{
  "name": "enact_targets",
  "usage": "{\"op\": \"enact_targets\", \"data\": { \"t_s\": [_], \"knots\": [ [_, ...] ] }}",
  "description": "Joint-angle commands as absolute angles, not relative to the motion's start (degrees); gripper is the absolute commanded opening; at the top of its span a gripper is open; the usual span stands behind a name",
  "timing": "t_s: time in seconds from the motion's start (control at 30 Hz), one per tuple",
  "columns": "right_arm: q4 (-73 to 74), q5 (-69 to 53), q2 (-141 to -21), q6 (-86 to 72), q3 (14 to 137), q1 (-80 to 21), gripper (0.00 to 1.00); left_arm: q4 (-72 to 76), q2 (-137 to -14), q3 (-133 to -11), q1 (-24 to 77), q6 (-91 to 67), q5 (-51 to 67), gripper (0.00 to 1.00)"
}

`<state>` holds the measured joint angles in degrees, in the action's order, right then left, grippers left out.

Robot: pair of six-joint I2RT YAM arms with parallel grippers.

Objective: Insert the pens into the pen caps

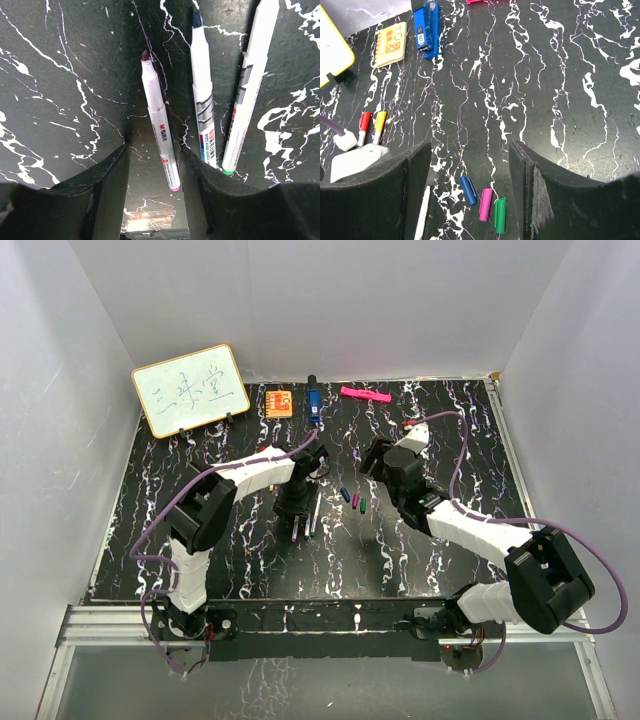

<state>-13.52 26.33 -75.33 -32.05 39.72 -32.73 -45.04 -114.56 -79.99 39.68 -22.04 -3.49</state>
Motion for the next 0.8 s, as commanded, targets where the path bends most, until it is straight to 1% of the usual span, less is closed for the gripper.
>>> {"op": "enact_targets", "data": {
  "t_s": [0.0, 0.1, 0.27, 0.33, 0.43, 0.77],
  "knots": [
    [-16.4, 26.0, -73.7, -33.1, 39.3, -32.3, 0.61, -45.1, -118.2, -78.8, 39.4, -20.8, -10.1, 0.41],
    [-16.4, 25.7, -73.7, -33.3, 39.1, -32.3, 0.61, -43.8, -118.3, -78.5, 39.4, -20.9, -10.2, 0.38],
    [-16.4, 25.7, -73.5, -33.5, 39.0, -32.2, 0.61, -43.0, -119.8, -78.9, 39.2, -20.6, -10.4, 0.27],
    [-16.4, 25.8, -73.4, -33.6, 38.8, -32.1, 0.61, -43.0, -120.5, -79.0, 39.1, -20.4, -10.1, 0.18],
    [-16.4, 25.8, -73.4, -33.9, 38.7, -32.1, 0.61, -42.8, -121.4, -78.9, 39.2, -20.0, -9.1, 0.00],
    [-15.7, 24.5, -75.1, -33.8, 38.8, -31.9, 0.58, -41.0, -120.5, -75.5, 38.5, -18.7, -7.1, 0.00]
  ]
}}
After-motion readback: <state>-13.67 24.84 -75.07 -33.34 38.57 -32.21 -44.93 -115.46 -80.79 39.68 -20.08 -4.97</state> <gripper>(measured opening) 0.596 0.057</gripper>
